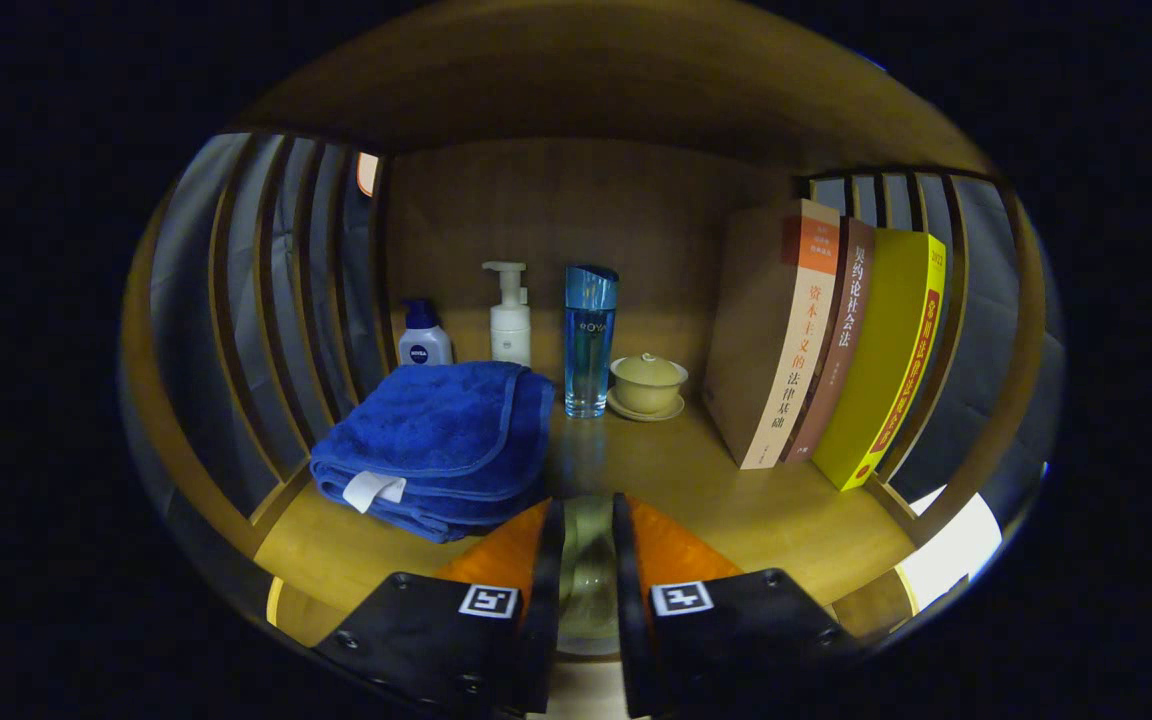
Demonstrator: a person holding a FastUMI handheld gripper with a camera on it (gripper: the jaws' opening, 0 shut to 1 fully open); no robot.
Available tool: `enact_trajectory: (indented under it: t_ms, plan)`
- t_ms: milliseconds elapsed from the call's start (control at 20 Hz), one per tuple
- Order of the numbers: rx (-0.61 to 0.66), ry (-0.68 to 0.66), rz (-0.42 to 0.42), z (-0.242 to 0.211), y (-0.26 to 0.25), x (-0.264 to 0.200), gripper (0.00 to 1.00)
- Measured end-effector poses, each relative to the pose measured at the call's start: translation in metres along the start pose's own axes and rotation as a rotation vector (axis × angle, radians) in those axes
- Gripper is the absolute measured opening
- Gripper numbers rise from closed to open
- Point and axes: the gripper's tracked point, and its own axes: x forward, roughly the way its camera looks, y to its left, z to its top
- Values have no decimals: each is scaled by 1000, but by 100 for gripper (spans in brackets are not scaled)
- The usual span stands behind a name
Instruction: Pull open the drawer, take out the items inside it, and place them on the countertop above the cabinet.
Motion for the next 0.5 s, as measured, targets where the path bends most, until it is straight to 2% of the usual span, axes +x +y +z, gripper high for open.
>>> enact_trajectory:
  t_ms: [50, 100, 400, 500]
  plan:
    - [5, -13, 3, 3, 0, -4, 38]
    - [12, -25, 13, 6, 2, -12, 49]
    - [65, -111, 73, 26, 16, -67, 99]
    - [48, -153, 96, 37, 22, -92, 99]
